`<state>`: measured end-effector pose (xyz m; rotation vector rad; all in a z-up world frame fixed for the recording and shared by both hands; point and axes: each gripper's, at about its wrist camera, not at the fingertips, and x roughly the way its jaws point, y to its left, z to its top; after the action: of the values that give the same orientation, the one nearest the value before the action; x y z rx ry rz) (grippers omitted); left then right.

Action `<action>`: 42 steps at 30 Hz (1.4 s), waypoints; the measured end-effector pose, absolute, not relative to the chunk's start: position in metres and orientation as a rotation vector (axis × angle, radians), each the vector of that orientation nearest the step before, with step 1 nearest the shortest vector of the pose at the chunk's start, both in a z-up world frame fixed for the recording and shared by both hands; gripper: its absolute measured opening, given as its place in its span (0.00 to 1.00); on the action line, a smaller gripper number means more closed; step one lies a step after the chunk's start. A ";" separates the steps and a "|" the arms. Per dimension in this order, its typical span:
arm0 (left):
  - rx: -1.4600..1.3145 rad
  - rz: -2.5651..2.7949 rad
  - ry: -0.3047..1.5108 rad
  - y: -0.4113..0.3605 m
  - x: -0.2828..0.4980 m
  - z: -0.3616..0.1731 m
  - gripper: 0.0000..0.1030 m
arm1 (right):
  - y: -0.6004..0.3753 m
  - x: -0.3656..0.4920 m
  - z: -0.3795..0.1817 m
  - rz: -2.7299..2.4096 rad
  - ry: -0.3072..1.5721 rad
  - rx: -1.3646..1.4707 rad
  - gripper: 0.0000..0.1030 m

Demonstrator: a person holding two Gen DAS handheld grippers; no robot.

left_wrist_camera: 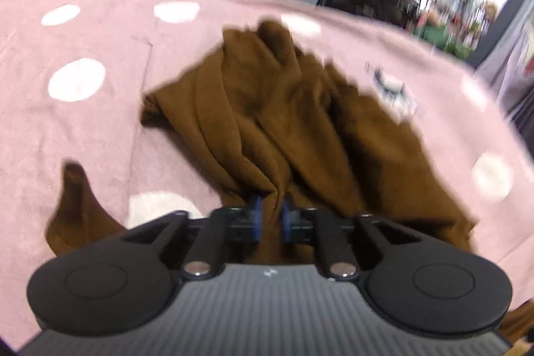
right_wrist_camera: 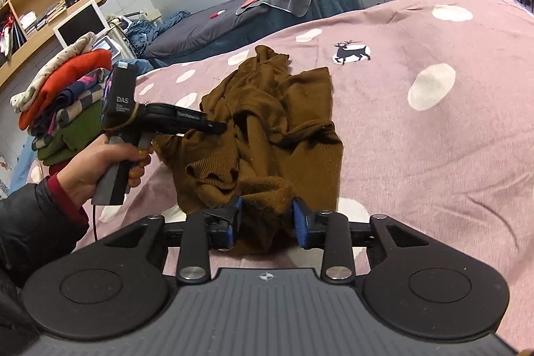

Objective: Fold small clothes

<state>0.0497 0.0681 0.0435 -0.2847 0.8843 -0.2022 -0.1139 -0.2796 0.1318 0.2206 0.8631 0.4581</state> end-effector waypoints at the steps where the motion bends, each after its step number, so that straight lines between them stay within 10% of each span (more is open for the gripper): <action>1: -0.295 -0.186 0.859 0.080 0.048 0.051 0.06 | -0.281 -0.114 0.131 0.452 0.865 0.220 0.58; 10: -0.110 0.328 0.699 0.207 0.062 0.108 0.09 | -0.278 -0.100 0.119 0.421 0.881 0.263 0.63; 13: -0.089 0.340 0.729 0.221 0.061 0.105 0.48 | -0.280 -0.105 0.119 0.394 0.874 0.278 0.89; 15: -0.120 0.299 0.741 0.221 0.050 0.100 1.00 | -0.284 -0.107 0.118 0.361 0.872 0.287 0.97; 28: 0.052 -0.303 0.820 0.145 0.000 0.031 0.99 | -0.268 -0.125 0.103 0.582 1.055 0.328 0.97; 34: -0.024 -0.494 0.889 0.128 0.019 0.012 0.23 | -0.252 -0.105 0.075 0.528 1.042 0.490 0.95; 37: -0.008 -0.503 0.854 0.124 0.008 0.021 0.14 | -0.245 -0.095 0.072 0.525 1.040 0.487 0.53; 38: -0.027 -0.513 0.841 0.126 0.004 0.026 0.13 | -0.241 -0.093 0.072 0.541 1.051 0.470 0.03; 42: -0.046 -0.515 0.771 0.140 -0.028 0.058 0.12 | -0.252 -0.099 0.095 0.618 0.997 0.503 0.04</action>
<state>-0.0277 0.1403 0.0584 -0.0462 0.7707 -0.5153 -0.0986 -0.2520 0.0954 0.5034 0.9966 0.6179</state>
